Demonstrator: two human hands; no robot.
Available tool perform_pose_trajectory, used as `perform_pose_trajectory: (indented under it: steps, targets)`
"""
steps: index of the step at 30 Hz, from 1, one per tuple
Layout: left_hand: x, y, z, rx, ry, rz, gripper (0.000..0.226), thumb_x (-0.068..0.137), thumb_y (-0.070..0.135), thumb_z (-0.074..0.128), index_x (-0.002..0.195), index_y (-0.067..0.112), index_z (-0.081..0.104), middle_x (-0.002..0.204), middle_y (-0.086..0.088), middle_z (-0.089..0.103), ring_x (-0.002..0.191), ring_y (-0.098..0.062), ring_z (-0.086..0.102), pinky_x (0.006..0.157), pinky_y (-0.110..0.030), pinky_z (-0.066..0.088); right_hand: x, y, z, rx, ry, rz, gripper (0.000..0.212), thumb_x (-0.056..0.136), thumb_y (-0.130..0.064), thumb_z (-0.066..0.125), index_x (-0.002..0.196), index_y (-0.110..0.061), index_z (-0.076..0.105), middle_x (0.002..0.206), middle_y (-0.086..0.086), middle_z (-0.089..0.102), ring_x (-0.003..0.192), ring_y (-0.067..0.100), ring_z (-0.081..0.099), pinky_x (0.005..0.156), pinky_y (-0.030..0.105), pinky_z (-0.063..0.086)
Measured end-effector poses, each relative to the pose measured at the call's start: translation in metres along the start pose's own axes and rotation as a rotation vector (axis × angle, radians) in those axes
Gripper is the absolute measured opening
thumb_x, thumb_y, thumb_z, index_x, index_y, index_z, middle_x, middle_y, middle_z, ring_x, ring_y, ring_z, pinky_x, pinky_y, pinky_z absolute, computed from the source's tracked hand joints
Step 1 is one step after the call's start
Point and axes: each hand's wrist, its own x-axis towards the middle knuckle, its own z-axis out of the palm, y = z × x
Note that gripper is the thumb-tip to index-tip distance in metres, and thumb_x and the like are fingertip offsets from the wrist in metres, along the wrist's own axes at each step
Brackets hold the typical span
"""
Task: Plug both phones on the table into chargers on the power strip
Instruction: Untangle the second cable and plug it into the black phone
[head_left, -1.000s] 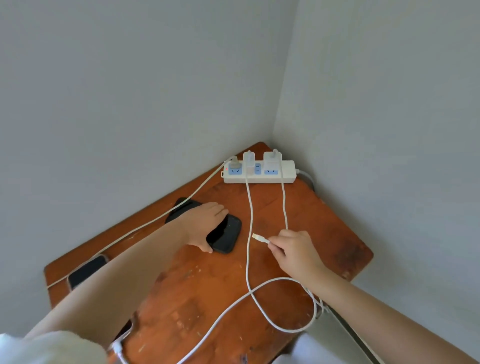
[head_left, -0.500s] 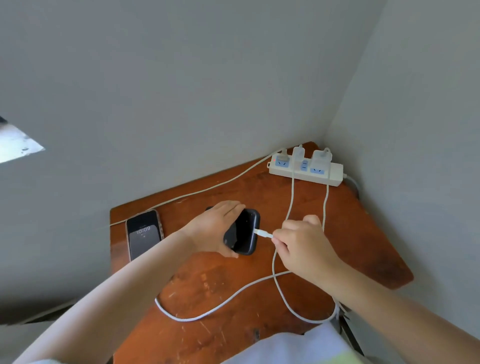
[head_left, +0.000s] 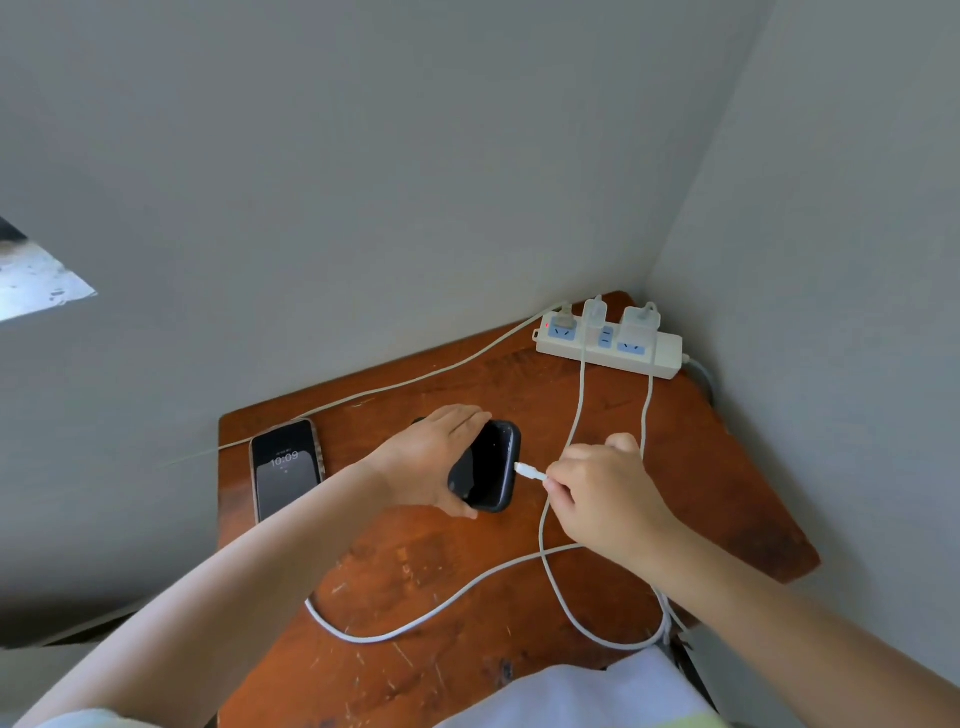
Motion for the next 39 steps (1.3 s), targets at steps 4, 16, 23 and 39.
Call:
perform_pose_trajectory:
  steps: [4, 16, 23, 39]
  targets:
    - [0.001, 0.003, 0.001, 0.020, 0.011, 0.001, 0.096, 0.072, 0.045, 0.071, 0.144, 0.016, 0.015, 0.153, -0.004, 0.023, 0.140, -0.020, 0.019, 0.112, -0.029, 0.025, 0.002, -0.002, -0.006, 0.036, -0.129, 0.000, 0.030, 0.096, -0.022, 0.042, 0.104, -0.011, 0.068, 0.096, 0.007, 0.069, 0.087, 0.019, 0.063, 0.090, 0.031, 0.034]
    - [-0.004, 0.012, 0.009, 0.039, 0.067, 0.010, 0.096, 0.074, 0.046, 0.069, 0.145, 0.012, 0.013, 0.153, -0.004, 0.021, 0.141, -0.020, 0.015, 0.114, -0.028, 0.021, -0.004, -0.001, 0.003, -0.138, 0.098, 0.035, 0.019, 0.053, -0.011, 0.086, 0.046, -0.017, 0.069, 0.040, -0.003, 0.059, 0.041, 0.013, 0.055, 0.061, 0.027, 0.029]
    - [-0.008, 0.015, 0.013, 0.004, 0.195, 0.017, 0.097, 0.069, 0.047, 0.073, 0.142, 0.008, 0.023, 0.148, -0.008, 0.031, 0.137, -0.023, 0.024, 0.111, -0.028, 0.027, -0.012, 0.001, 0.012, -0.204, 0.299, 0.020, 0.016, 0.064, -0.010, 0.075, 0.050, -0.016, 0.070, 0.043, -0.003, 0.058, 0.047, 0.015, 0.056, 0.069, 0.028, 0.024]
    - [-0.016, 0.015, 0.015, 0.052, 0.182, 0.051, 0.098, 0.066, 0.050, 0.074, 0.140, 0.006, 0.028, 0.146, -0.009, 0.035, 0.136, -0.025, 0.028, 0.110, -0.028, 0.029, -0.018, 0.001, 0.028, -0.154, 0.417, -0.044, 0.036, 0.075, -0.017, 0.043, 0.051, -0.018, 0.069, 0.046, -0.006, 0.060, 0.051, 0.013, 0.059, 0.074, 0.027, 0.028]
